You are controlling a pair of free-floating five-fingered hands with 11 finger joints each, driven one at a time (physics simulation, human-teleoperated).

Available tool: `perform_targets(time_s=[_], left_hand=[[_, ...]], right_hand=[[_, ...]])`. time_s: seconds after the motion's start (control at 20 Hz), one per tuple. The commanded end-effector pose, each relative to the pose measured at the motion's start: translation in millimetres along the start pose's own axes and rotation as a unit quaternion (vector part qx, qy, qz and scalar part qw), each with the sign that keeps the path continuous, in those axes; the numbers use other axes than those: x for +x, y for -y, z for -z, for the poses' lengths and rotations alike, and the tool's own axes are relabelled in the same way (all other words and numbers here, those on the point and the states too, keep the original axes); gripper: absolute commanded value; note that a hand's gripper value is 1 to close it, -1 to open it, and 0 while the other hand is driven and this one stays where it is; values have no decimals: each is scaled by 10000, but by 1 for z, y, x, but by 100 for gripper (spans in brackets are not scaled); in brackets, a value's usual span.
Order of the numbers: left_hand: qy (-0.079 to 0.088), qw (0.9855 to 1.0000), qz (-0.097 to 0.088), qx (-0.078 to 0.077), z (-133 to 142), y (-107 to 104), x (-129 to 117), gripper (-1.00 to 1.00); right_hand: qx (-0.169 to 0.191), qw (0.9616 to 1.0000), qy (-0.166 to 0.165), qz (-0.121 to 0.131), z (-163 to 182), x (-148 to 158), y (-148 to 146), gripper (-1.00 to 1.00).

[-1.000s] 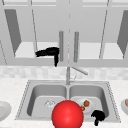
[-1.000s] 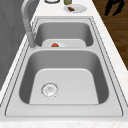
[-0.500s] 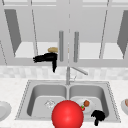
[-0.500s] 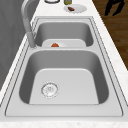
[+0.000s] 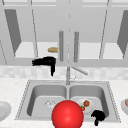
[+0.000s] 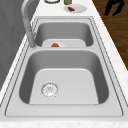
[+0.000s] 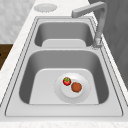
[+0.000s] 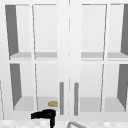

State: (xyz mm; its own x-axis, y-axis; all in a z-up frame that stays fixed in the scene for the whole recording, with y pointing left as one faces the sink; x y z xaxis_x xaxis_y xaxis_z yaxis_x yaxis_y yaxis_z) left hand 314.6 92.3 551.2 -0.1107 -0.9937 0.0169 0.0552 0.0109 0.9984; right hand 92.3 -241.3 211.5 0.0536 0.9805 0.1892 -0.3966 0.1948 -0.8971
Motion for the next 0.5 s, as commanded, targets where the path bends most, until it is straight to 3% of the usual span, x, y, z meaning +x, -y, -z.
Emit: perform_targets(time_s=[0.0, 0.2, 0.45], left_hand=[[598, 9980, 62, 207, -1, 10, -3, -100], [934, 9954, 78, 177, -1, 23, -4, -100], [1345, 9907, 91, 205, -5, 41, -7, -100]], right_hand=[[0, 10000, 0, 0, 0, 0, 0, 0], [0, 10000, 0, 0, 0, 0, 0, 0], [0, 10000, 0, 0, 0, 0, 0, 0]])
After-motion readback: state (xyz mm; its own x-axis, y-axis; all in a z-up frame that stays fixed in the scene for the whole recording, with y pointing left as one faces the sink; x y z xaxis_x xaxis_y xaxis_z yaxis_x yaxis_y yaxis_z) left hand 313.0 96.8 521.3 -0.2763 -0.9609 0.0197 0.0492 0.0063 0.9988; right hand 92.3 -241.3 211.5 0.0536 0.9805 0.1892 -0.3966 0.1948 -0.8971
